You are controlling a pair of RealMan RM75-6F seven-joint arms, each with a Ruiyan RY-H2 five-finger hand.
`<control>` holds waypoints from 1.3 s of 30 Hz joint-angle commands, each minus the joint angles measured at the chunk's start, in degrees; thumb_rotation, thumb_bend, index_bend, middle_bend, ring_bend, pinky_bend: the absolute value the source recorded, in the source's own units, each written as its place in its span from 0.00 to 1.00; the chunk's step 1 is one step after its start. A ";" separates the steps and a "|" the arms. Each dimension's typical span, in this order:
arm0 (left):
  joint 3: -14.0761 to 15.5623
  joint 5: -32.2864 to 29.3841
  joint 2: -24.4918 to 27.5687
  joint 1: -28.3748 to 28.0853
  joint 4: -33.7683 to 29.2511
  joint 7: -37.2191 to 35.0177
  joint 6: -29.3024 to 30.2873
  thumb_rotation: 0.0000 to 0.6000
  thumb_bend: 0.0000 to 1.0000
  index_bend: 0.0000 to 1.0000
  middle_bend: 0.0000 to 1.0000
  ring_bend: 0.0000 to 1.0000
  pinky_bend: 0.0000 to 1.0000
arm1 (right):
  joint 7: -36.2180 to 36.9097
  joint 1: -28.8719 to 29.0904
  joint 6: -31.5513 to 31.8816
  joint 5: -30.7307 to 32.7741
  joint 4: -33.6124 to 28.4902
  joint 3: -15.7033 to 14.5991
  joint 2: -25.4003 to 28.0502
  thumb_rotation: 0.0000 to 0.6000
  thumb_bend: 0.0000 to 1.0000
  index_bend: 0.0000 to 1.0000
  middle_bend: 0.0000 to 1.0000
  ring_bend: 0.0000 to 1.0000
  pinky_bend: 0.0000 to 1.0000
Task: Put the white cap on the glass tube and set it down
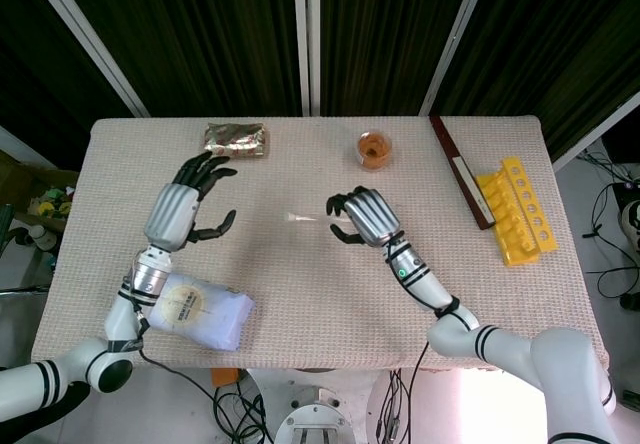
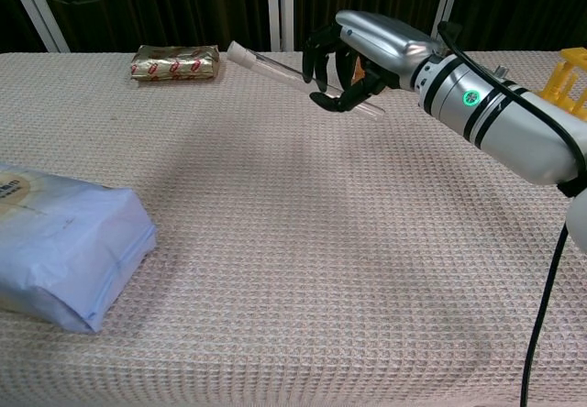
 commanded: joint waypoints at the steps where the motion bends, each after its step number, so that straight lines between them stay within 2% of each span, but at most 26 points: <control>1: 0.28 -0.72 0.93 0.59 0.43 1.09 -0.02 0.74 0.38 0.22 0.12 0.05 0.10 | -7.78 0.93 -5.29 1.81 -1.66 -1.18 2.62 1.00 0.72 0.83 0.73 0.58 0.48; 5: 0.89 -1.20 1.44 1.23 1.05 2.31 0.16 0.75 0.38 0.22 0.12 0.05 0.10 | -12.89 1.45 -7.56 3.25 -0.33 -1.60 1.46 1.00 0.72 0.82 0.73 0.58 0.47; 14: 1.49 -1.49 1.19 1.97 2.01 2.08 0.41 0.74 0.37 0.22 0.12 0.05 0.10 | -18.91 2.81 -9.48 4.37 5.10 -1.88 -3.25 1.00 0.71 0.80 0.70 0.58 0.46; 18: 1.59 -1.27 1.31 2.27 2.13 1.76 0.72 0.74 0.37 0.22 0.12 0.05 0.10 | -21.50 2.97 -10.01 4.34 6.32 -2.53 -4.32 1.00 0.65 0.73 0.64 0.55 0.43; 24: 1.77 -1.30 1.51 2.72 2.43 1.27 0.84 0.74 0.37 0.22 0.12 0.05 0.10 | -24.08 2.20 -10.58 5.52 6.11 -2.71 -4.62 1.00 0.52 0.57 0.51 0.44 0.36; 27: 1.76 -1.31 1.75 2.83 2.51 1.29 0.82 0.74 0.37 0.22 0.12 0.05 0.10 | -25.44 1.67 -10.77 6.31 4.69 -2.63 -4.04 1.00 0.49 0.48 0.45 0.39 0.34; 29: 1.67 -1.45 2.04 2.89 2.44 1.47 0.79 0.74 0.37 0.22 0.12 0.05 0.10 | -26.54 1.22 -11.23 7.19 3.04 -2.52 -3.17 1.00 0.45 0.38 0.41 0.36 0.32; 35: 1.57 -2.48 3.39 3.07 2.80 3.33 0.26 0.74 0.36 0.22 0.12 0.05 0.10 | -30.68 -0.77 -9.80 10.00 -4.43 -1.49 0.91 1.00 0.18 0.16 0.33 0.29 0.28; 39: 1.47 -4.16 5.67 4.15 2.96 4.17 0.25 0.75 0.36 0.22 0.12 0.05 0.10 | -32.48 -3.69 -5.84 11.09 -13.23 -0.69 7.33 1.00 0.14 0.12 0.30 0.26 0.27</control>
